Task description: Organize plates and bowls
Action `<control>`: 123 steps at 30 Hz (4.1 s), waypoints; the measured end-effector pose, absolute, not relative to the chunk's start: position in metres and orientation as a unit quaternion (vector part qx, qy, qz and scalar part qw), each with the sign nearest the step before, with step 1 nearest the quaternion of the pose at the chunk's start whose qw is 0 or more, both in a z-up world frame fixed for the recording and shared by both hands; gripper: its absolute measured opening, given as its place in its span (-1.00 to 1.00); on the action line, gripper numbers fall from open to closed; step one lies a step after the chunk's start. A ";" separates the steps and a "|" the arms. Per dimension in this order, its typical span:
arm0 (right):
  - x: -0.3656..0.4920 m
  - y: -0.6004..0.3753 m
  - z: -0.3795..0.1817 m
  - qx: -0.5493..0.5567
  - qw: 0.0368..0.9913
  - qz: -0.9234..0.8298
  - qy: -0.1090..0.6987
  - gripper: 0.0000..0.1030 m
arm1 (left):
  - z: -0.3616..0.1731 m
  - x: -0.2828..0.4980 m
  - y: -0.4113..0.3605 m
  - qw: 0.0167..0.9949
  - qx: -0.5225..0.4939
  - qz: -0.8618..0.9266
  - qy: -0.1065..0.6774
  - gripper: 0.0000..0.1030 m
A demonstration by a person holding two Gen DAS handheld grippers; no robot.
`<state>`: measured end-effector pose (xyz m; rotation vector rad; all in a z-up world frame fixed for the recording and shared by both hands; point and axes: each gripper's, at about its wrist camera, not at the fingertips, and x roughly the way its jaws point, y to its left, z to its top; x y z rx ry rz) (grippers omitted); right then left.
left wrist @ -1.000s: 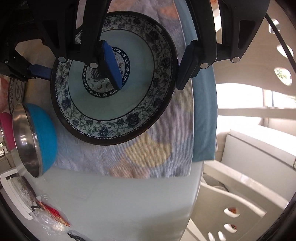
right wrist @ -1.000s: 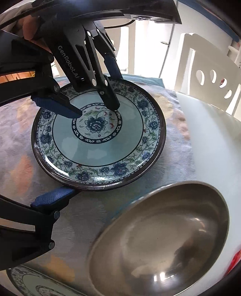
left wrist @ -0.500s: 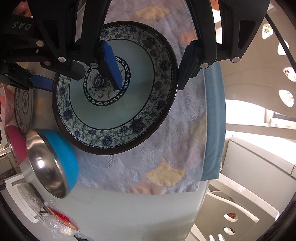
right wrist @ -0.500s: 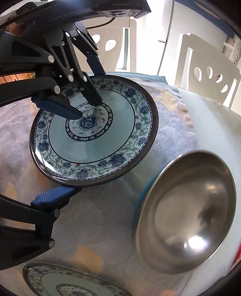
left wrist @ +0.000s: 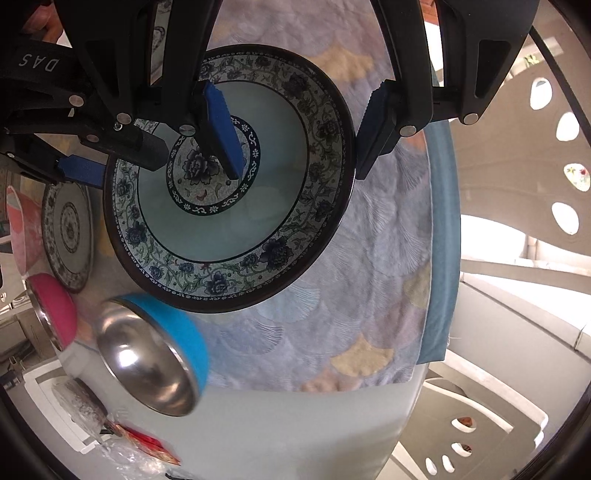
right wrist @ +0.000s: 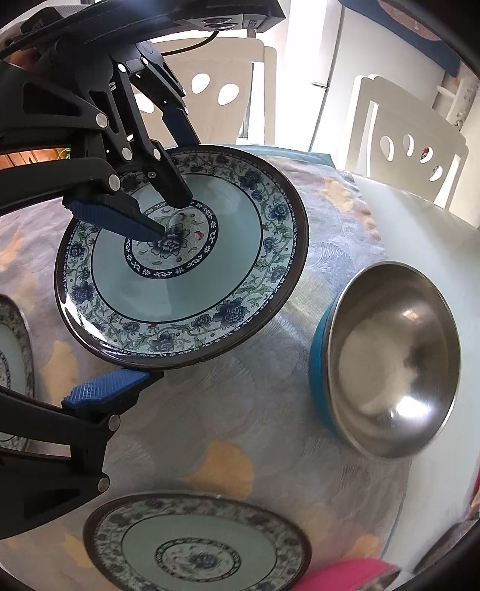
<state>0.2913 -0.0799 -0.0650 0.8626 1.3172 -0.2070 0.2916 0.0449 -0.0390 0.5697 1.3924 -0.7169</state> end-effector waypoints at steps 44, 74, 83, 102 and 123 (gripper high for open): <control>0.147 -0.088 -0.064 0.386 0.681 -0.073 0.618 0.30 | -0.103 0.282 0.073 0.661 0.241 -0.312 0.638 0.10; 0.113 -0.062 -0.082 0.382 0.653 -0.051 0.652 0.35 | -0.141 0.307 0.091 0.645 0.225 -0.299 0.666 0.10; 0.117 -0.056 -0.088 0.378 0.643 -0.045 0.665 0.36 | -0.148 0.310 0.089 0.642 0.221 -0.294 0.672 0.10; 0.117 -0.057 -0.090 0.379 0.636 -0.047 0.671 0.39 | -0.146 0.317 0.092 0.646 0.201 -0.303 0.671 0.10; 0.116 -0.069 -0.087 0.394 0.632 -0.040 0.666 0.39 | -0.139 0.314 0.065 0.645 0.228 -0.296 0.666 0.12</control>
